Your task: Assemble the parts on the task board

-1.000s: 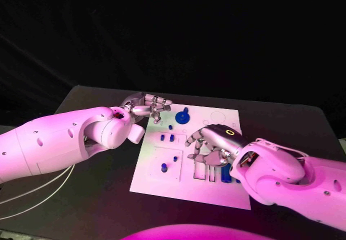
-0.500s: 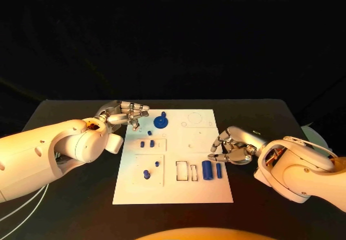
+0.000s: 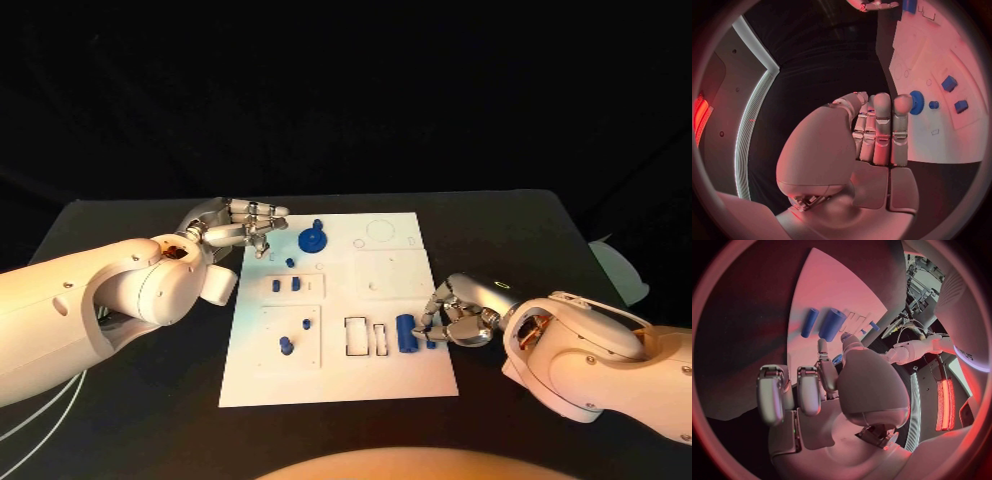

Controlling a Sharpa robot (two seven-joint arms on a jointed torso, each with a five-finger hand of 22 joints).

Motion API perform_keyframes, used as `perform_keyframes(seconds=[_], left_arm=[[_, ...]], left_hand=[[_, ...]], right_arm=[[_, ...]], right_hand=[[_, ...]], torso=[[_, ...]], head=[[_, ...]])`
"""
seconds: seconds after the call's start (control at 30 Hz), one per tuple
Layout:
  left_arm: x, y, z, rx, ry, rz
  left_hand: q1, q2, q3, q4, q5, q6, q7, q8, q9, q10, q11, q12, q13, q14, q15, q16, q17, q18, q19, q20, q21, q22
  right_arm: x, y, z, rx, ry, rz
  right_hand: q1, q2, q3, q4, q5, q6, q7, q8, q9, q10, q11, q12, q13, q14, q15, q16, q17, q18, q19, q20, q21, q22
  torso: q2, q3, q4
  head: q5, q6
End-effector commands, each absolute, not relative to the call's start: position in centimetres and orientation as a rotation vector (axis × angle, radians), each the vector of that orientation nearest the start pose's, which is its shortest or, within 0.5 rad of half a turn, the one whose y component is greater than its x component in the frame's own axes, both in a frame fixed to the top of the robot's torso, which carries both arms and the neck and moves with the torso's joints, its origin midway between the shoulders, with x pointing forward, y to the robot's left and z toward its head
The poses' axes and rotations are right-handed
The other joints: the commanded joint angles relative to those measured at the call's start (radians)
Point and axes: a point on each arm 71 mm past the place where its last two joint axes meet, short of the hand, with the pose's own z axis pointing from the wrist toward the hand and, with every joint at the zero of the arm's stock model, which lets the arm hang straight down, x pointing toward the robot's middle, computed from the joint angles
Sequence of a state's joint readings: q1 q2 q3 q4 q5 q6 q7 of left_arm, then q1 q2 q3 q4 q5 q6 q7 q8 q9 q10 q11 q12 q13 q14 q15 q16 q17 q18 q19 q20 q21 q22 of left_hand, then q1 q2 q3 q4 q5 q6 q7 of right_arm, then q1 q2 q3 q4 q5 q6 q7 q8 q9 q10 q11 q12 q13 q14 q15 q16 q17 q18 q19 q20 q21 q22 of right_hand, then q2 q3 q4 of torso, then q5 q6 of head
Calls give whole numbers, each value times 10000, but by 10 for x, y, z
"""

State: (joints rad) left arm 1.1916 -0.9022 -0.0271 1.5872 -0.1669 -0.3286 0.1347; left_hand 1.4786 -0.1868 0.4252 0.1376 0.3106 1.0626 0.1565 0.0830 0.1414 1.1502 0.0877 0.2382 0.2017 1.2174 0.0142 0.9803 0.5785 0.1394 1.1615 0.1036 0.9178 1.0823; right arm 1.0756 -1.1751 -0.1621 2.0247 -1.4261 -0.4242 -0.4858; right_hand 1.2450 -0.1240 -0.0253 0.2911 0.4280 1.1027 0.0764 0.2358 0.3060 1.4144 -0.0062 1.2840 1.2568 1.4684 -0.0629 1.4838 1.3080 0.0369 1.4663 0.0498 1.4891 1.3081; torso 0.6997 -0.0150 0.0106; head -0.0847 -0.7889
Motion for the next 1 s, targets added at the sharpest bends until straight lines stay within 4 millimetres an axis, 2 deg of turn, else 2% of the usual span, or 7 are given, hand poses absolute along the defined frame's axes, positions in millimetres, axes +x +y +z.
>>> perform_keyframes(seconds=[0.03,0.67,0.83,1.0], left_arm=[[476,217,-185,-10777,16511,-13623],[475,218,-185,-10777,16611,-13671],[474,218,-186,-10779,16660,-13684],[474,217,-186,-10779,16719,-13702]], left_hand=[[22,92,-16,-54,-16,-14,52,-12,-14,-79,1,61,16,-62,-27,-34,3,125,-46,-1,-18,5],[16,96,-21,-55,-17,-7,50,-6,-15,-76,-1,75,20,-61,-28,-32,4,126,-47,-1,-25,2],[16,96,-21,-55,-17,-7,50,-6,-15,-76,-1,75,20,-61,-28,-32,4,126,-47,-1,-25,2],[-3,98,-28,-46,-19,-5,52,-3,-16,-80,1,83,23,-65,-26,-36,-7,130,-57,-1,-45,-12]], right_arm=[[343,-229,-236,1576,19208,4569],[345,-214,-256,1566,19417,4559],[348,-210,-261,1545,19473,4504],[349,-206,-265,1457,19500,4496]], right_hand=[[-141,-7,-94,6,43,-78,-21,29,21,-60,44,9,5,695,-31,22,925,-197,723,-51,11,2402],[-498,178,-529,26,63,-73,-36,57,162,-125,39,-69,24,676,-30,-11,871,-171,670,-44,-107,2368],[-700,245,-732,26,-36,-81,-44,71,230,-135,35,-85,51,674,-34,-16,866,-164,655,-46,-141,2358],[-631,241,-793,-2,-132,-93,-49,78,265,-129,31,-72,86,675,-36,-13,876,-160,647,-48,-158,2353]], torso=[[-1,-6,17],[0,-15,42],[2,-19,47],[-5,-20,59]], head=[[1,-20],[20,-121],[44,-140],[53,-166]])
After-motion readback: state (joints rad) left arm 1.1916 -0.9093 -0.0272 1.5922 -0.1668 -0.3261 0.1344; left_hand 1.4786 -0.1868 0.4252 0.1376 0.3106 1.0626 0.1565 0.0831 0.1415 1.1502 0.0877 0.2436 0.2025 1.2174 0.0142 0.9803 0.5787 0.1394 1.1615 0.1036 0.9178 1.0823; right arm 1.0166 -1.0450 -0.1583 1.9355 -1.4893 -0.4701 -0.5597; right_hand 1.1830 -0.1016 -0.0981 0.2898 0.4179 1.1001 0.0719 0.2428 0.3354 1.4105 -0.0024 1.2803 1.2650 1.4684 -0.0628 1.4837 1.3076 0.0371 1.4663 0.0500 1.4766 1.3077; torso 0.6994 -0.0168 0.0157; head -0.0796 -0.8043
